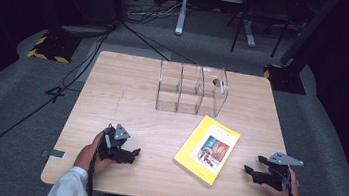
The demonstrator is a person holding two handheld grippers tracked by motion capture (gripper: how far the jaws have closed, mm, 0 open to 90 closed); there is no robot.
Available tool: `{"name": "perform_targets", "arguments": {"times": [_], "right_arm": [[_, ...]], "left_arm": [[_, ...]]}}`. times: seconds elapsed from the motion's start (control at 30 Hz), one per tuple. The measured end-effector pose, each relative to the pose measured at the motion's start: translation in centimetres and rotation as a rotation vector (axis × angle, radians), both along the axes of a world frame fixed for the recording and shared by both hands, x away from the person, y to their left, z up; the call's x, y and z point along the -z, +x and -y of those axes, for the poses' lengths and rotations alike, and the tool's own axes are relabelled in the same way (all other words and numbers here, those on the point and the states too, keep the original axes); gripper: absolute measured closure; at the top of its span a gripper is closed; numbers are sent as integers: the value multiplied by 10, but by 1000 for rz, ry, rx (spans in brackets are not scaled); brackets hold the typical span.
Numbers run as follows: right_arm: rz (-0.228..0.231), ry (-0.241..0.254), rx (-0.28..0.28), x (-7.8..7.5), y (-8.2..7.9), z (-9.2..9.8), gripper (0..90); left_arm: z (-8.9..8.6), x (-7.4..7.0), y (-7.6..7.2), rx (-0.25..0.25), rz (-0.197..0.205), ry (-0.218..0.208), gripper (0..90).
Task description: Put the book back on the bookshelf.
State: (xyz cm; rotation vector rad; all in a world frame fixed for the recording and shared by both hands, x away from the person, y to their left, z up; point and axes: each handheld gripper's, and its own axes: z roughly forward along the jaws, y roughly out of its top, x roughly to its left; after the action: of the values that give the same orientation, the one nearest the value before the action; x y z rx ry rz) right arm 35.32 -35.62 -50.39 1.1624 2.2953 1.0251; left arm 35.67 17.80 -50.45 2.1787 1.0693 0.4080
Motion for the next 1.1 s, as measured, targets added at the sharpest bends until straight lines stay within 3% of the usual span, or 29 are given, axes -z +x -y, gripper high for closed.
{"name": "perform_targets", "arguments": {"times": [0.2, 0.4, 0.53, 0.8, 1.1], "right_arm": [[-10, -12, -15, -1, 2, -2, 254], [-40, -43, -70, -6, 5, -8, 294], [-64, -66, -142, -9, 10, -16, 305], [-95, -103, -280, -15, 18, -52, 481], [-152, -169, -368, -23, 24, -76, 684]], "left_arm": [[-3, 0, -7, 36, 2, -2, 125], [-3, 0, -14, 78, 1, 3, 125], [-1, 0, -18, 117, -1, 3, 117], [7, 0, -18, 133, -7, 5, 93], [9, 0, -18, 136, -10, 0, 93]]}}
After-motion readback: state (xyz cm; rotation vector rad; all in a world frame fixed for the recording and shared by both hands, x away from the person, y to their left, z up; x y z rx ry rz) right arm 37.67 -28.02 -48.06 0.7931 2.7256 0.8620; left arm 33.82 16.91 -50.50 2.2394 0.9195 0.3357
